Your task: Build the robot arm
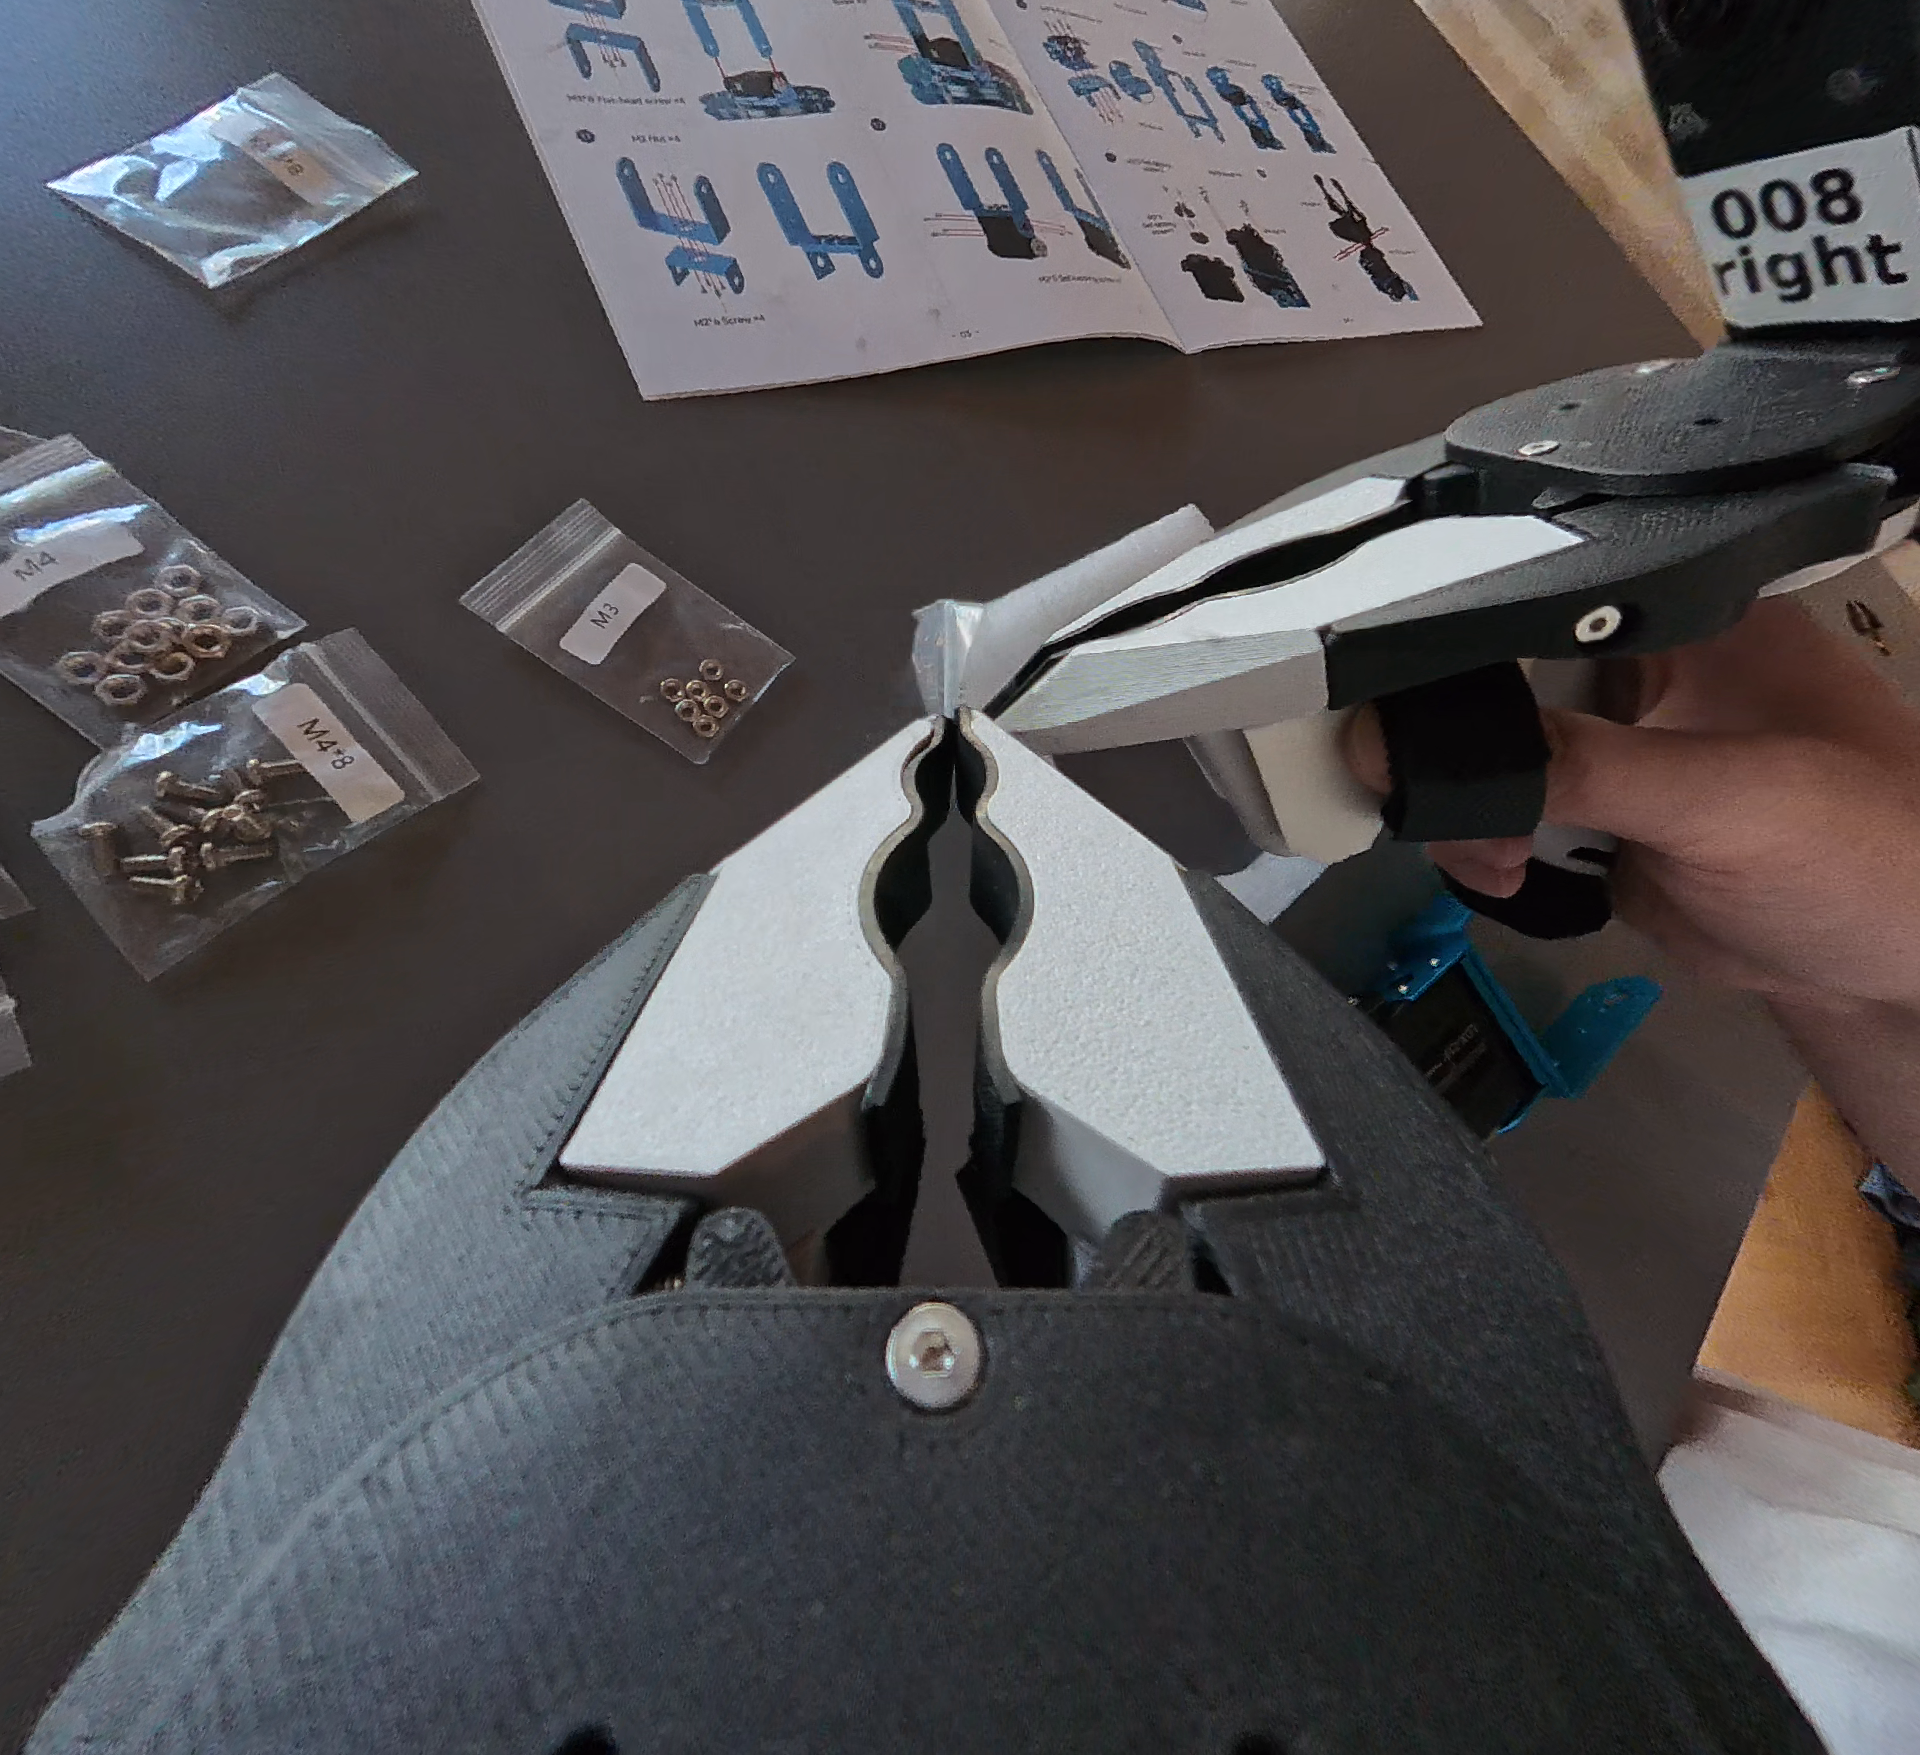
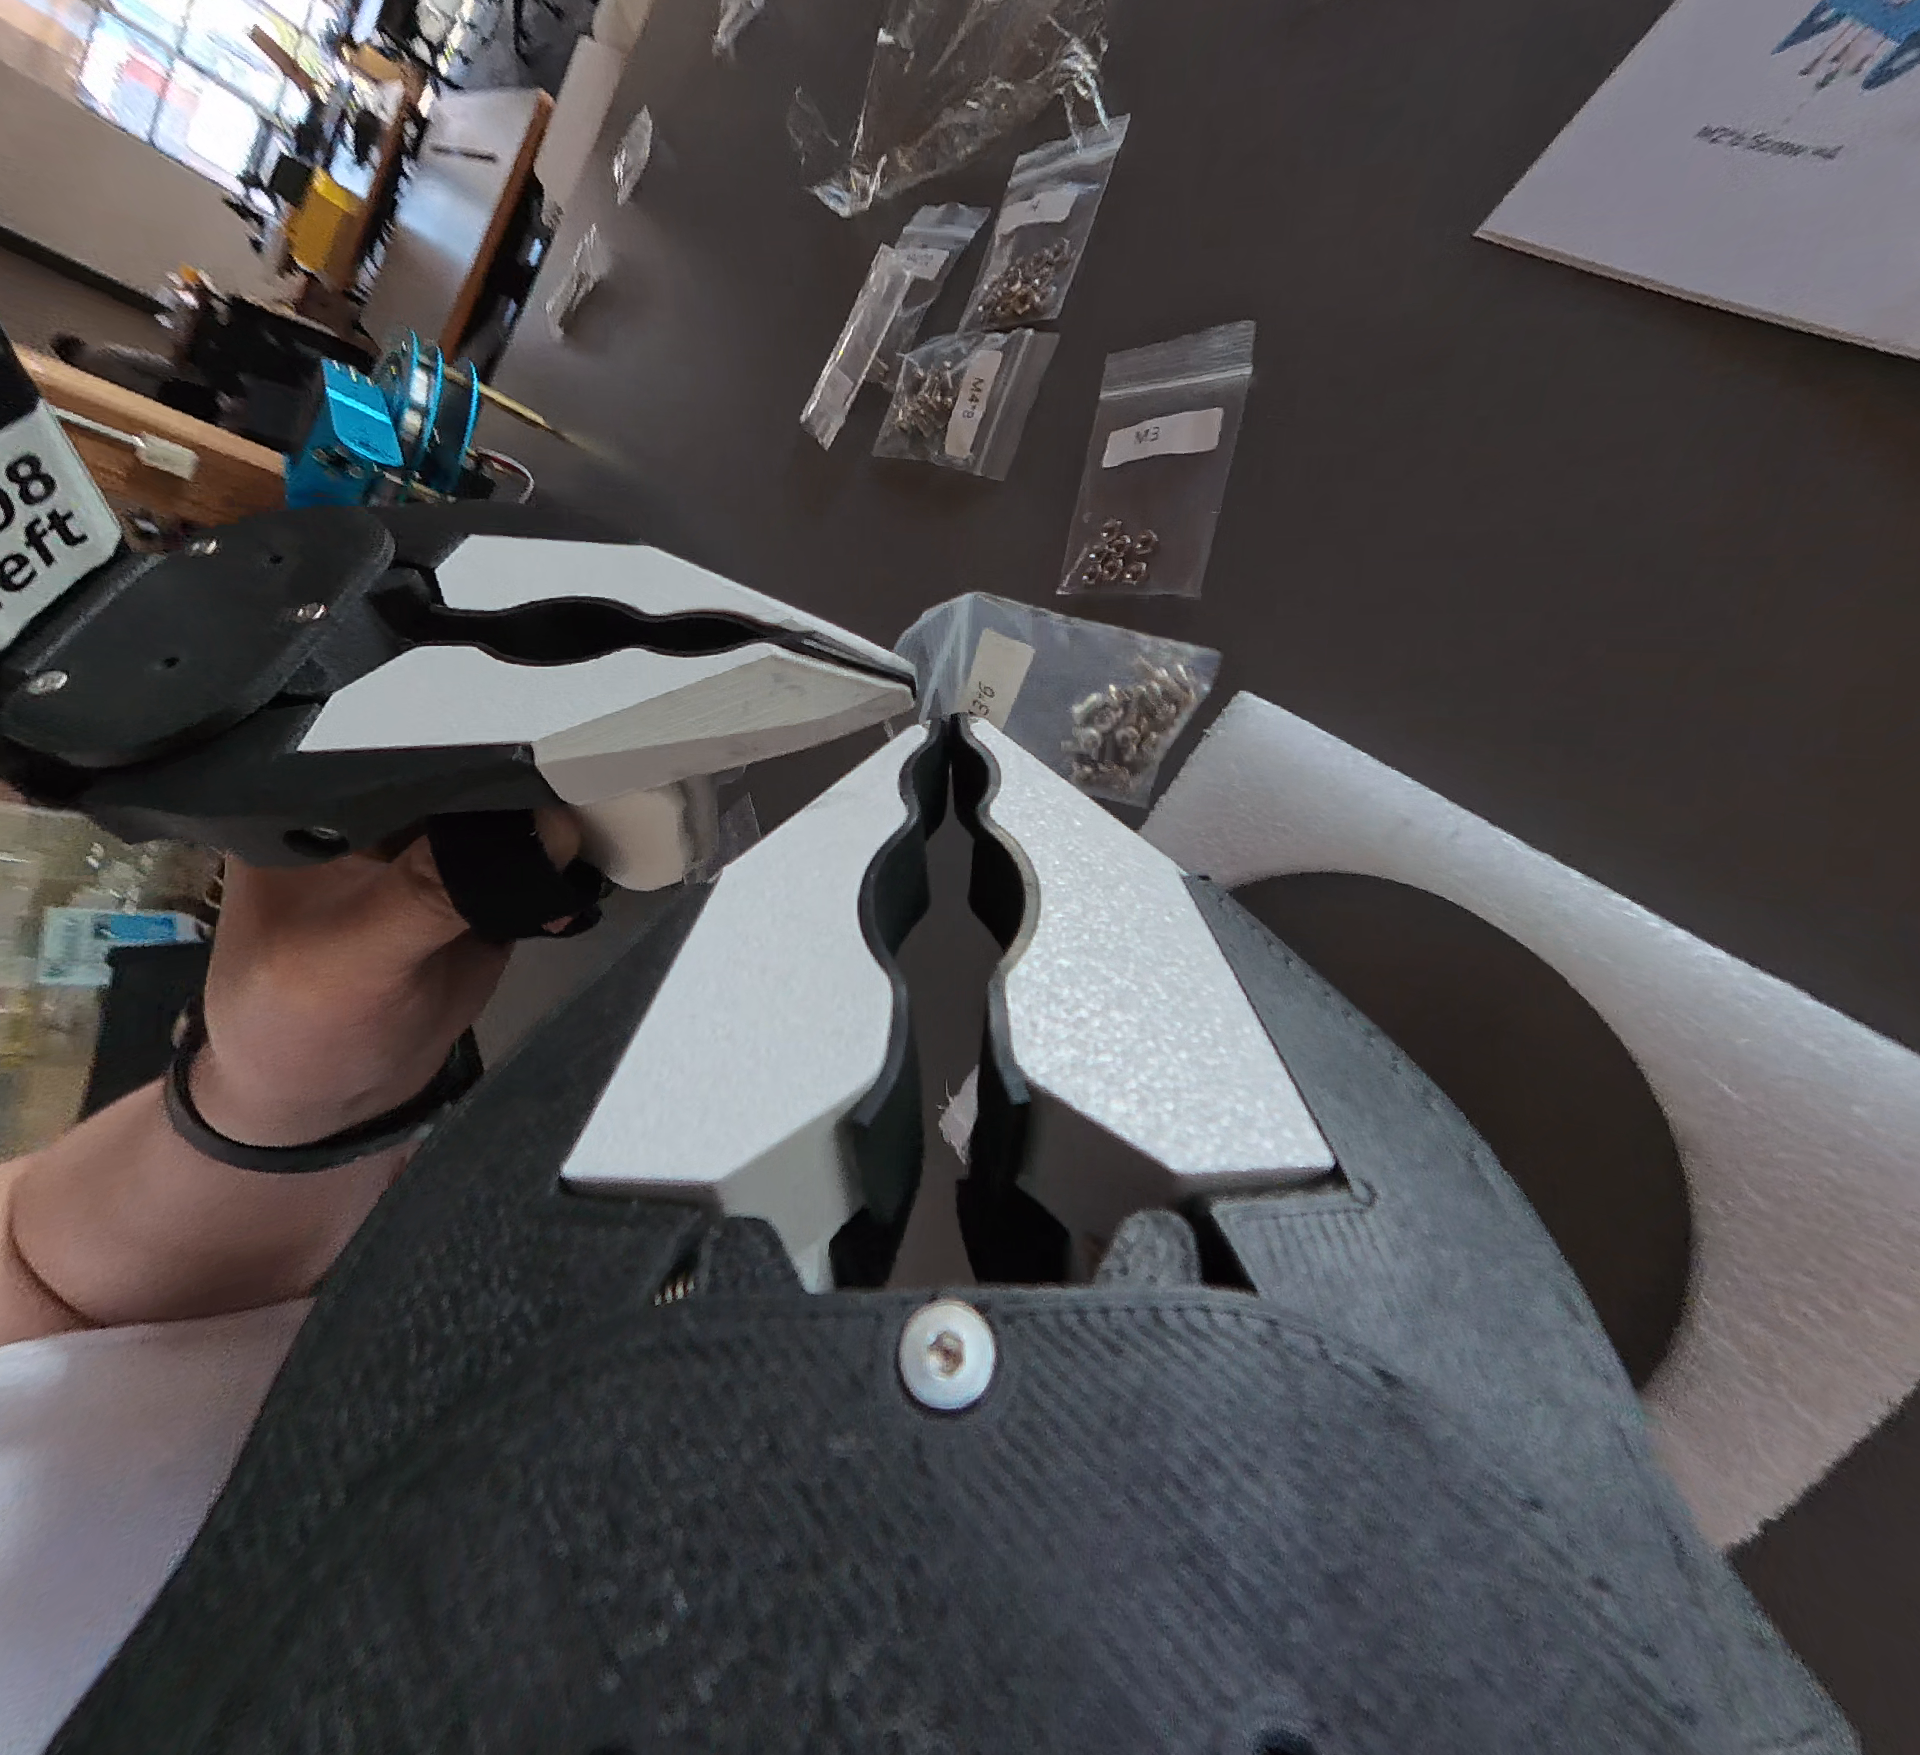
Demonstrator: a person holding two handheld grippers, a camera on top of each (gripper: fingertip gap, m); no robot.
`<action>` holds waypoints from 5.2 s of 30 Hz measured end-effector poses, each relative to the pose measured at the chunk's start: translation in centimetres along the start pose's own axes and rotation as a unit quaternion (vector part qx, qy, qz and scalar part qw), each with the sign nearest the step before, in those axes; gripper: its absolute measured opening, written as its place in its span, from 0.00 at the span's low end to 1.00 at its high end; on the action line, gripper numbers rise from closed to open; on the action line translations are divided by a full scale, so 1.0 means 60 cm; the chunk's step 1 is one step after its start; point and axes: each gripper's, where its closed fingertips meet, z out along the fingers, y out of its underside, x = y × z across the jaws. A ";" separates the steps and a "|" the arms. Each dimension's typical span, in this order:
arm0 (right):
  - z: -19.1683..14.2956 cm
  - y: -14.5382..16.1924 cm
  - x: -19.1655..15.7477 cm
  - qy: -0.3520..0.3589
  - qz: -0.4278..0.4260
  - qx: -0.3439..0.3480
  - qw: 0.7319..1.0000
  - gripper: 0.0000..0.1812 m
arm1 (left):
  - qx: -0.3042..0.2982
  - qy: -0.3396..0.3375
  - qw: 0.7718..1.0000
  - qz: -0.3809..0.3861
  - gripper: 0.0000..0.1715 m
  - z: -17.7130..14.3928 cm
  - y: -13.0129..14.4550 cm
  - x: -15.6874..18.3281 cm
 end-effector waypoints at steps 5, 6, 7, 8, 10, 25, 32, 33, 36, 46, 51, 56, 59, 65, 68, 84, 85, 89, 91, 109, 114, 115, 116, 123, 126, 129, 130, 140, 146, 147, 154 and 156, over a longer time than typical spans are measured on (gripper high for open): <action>-0.021 0.016 -0.008 0.042 -0.084 -0.095 0.991 0.00 | 0.040 0.062 0.993 0.092 0.08 -0.022 0.003 0.027; -0.030 0.016 -0.011 0.050 -0.101 -0.112 0.987 0.00 | 0.065 0.069 0.990 0.109 0.13 -0.034 -0.002 0.028; -0.039 0.014 -0.016 0.057 -0.116 -0.123 0.984 0.00 | 0.087 0.076 0.986 0.124 0.21 -0.047 -0.008 0.029; -0.048 0.011 -0.024 0.058 -0.126 -0.132 0.981 0.00 | 0.106 0.083 0.981 0.143 0.30 -0.057 -0.014 0.031; -0.060 0.007 -0.042 0.054 -0.141 -0.148 0.977 0.00 | 0.127 0.099 0.969 0.187 0.43 -0.065 -0.019 0.046; -0.103 0.011 -0.081 0.045 -0.153 -0.197 0.967 0.00 | 0.159 0.012 0.884 0.439 0.26 -0.034 -0.031 0.110; -0.109 0.002 -0.076 0.041 -0.122 -0.166 0.978 0.00 | 0.163 0.012 0.890 0.426 0.17 -0.034 -0.029 0.114; -0.109 0.002 -0.075 0.041 -0.122 -0.165 0.978 0.00 | 0.161 0.011 0.890 0.427 0.17 -0.033 -0.027 0.114; -0.109 0.003 -0.073 0.045 -0.121 -0.161 0.978 0.00 | 0.156 0.003 0.886 0.437 0.16 -0.032 -0.026 0.114; -0.102 0.020 -0.056 0.065 -0.107 -0.158 0.979 0.00 | 0.130 -0.018 0.883 0.450 0.12 -0.017 -0.003 0.111; -0.112 0.019 -0.059 0.023 -0.122 -0.128 0.984 0.04 | 0.131 0.001 0.895 0.427 0.11 -0.016 -0.001 0.119; -0.143 0.015 -0.064 -0.070 -0.174 -0.069 0.980 0.22 | 0.140 0.060 0.924 0.350 0.09 -0.027 -0.015 0.125; -0.161 0.023 -0.052 -0.096 -0.267 -0.015 0.959 0.31 | 0.143 0.139 0.935 0.293 0.09 -0.042 -0.020 0.146; -0.164 0.047 -0.110 -0.234 -0.309 0.055 0.920 0.37 | 0.151 0.284 0.920 0.221 0.09 -0.072 -0.029 0.212; -0.169 0.053 -0.114 -0.266 -0.301 0.071 0.913 0.28 | 0.151 0.336 0.910 0.190 0.09 -0.080 -0.033 0.238; -0.189 0.062 -0.006 -0.202 -0.284 0.015 0.937 0.08 | 0.108 0.321 0.936 0.100 0.19 -0.017 -0.008 0.204; -0.188 0.059 0.012 -0.172 -0.294 0.007 0.940 0.08 | 0.106 0.306 0.941 0.099 0.19 -0.016 -0.007 0.192; -0.196 0.058 0.083 -0.067 -0.341 -0.041 0.937 0.08 | 0.095 0.246 0.959 0.101 0.20 -0.028 0.001 0.149; -0.201 0.059 0.105 -0.034 -0.356 -0.060 0.932 0.08 | 0.095 0.226 0.965 0.092 0.19 -0.038 0.007 0.136; -0.181 0.082 0.132 0.078 -0.510 -0.157 0.842 0.08 | 0.106 0.147 0.980 0.078 0.20 -0.076 0.048 0.108; -0.174 0.078 0.127 0.083 -0.536 -0.171 0.823 0.08 | 0.111 0.144 0.981 0.071 0.21 -0.077 0.054 0.103; -0.172 0.076 0.131 0.087 -0.541 -0.175 0.818 0.08 | 0.110 0.142 0.981 0.071 0.21 -0.077 0.057 0.101; -0.170 0.077 0.135 0.087 -0.539 -0.185 0.817 0.08 | 0.111 0.140 0.981 0.071 0.21 -0.077 0.058 0.100; -0.163 0.081 0.140 0.091 -0.555 -0.224 0.795 0.08 | 0.119 0.141 0.981 0.066 0.22 -0.086 0.064 0.097; -0.160 0.075 0.146 0.103 -0.570 -0.229 0.782 0.08 | 0.123 0.139 0.981 0.063 0.22 -0.090 0.065 0.093; -0.156 0.076 0.142 0.099 -0.574 -0.238 0.777 0.08 | 0.128 0.142 0.980 0.059 0.22 -0.093 0.065 0.093; -0.154 0.073 0.144 0.101 -0.576 -0.237 0.776 0.08 | 0.128 0.142 0.980 0.059 0.22 -0.094 0.065 0.093; -0.145 0.064 0.140 0.111 -0.594 -0.259 0.753 0.08 | 0.134 0.143 0.979 0.057 0.22 -0.096 0.060 0.089; -0.140 0.065 0.136 0.109 -0.601 -0.275 0.743 0.08 | 0.138 0.144 0.978 0.055 0.22 -0.096 0.061 0.087; -0.141 0.068 0.138 0.109 -0.590 -0.287 0.746 0.08 | 0.138 0.146 0.978 0.054 0.22 -0.096 0.061 0.088; -0.131 0.072 0.121 0.095 -0.598 -0.286 0.743 0.08 | 0.136 0.143 0.979 0.054 0.22 -0.098 0.067 0.087; -0.128 0.074 0.125 0.095 -0.599 -0.291 0.740 0.08 | 0.138 0.141 0.979 0.052 0.22 -0.099 0.068 0.085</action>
